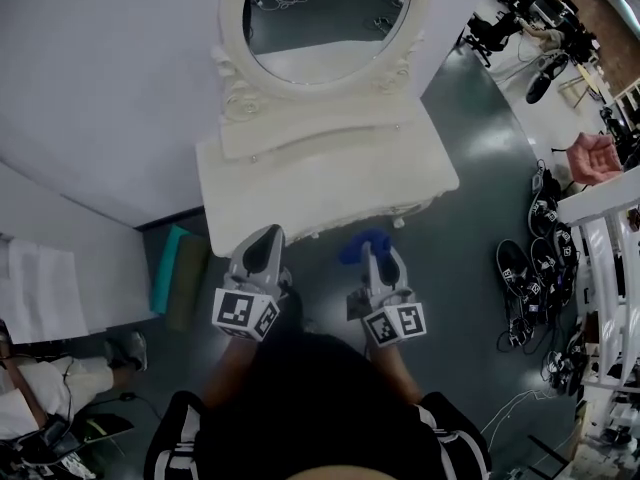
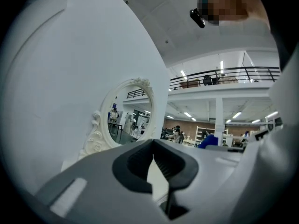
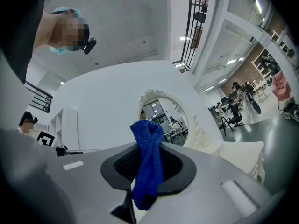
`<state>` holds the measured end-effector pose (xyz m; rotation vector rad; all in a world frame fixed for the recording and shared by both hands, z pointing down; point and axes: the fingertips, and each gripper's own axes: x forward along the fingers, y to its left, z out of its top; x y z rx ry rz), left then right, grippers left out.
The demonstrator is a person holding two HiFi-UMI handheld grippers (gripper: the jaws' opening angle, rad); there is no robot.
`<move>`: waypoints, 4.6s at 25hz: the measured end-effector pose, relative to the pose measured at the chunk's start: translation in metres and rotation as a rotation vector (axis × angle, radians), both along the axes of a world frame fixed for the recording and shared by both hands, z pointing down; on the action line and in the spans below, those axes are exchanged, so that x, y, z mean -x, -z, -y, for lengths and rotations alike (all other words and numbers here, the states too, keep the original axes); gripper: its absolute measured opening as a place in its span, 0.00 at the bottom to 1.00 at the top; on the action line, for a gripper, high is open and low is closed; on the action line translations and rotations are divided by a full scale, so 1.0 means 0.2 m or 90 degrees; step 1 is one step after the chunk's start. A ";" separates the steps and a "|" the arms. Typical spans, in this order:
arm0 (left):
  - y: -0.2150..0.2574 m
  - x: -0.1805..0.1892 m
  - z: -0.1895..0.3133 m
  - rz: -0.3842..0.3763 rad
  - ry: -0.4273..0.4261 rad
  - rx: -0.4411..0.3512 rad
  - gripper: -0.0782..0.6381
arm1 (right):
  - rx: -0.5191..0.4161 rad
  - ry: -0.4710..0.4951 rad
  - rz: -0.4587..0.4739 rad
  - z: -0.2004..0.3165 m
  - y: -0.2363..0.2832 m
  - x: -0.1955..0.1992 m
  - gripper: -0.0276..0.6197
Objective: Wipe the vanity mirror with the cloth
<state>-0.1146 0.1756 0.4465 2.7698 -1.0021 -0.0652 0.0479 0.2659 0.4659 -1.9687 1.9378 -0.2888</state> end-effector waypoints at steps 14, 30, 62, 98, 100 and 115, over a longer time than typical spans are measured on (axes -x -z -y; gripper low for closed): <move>0.12 -0.17 0.68 -0.013 -0.062 -0.009 0.12 | -0.010 -0.052 0.004 0.71 0.12 -0.15 0.15; 0.14 -0.61 1.12 -0.017 -0.001 -0.020 0.12 | -0.033 -0.006 0.006 1.32 0.12 -0.68 0.15; 0.24 -0.86 1.74 -0.014 0.085 -0.014 0.12 | -0.127 -0.096 0.067 2.42 0.41 -1.57 0.15; 0.26 -0.66 1.74 -0.023 0.108 -0.023 0.12 | -0.225 -0.068 0.052 2.55 0.98 -1.63 0.15; 0.27 -0.63 1.73 -0.025 0.111 -0.024 0.12 | -0.232 -0.067 0.045 2.55 1.02 -1.62 0.15; 0.29 -0.47 1.70 -0.039 0.129 -0.029 0.12 | -0.248 -0.052 -0.032 2.58 1.36 -1.42 0.15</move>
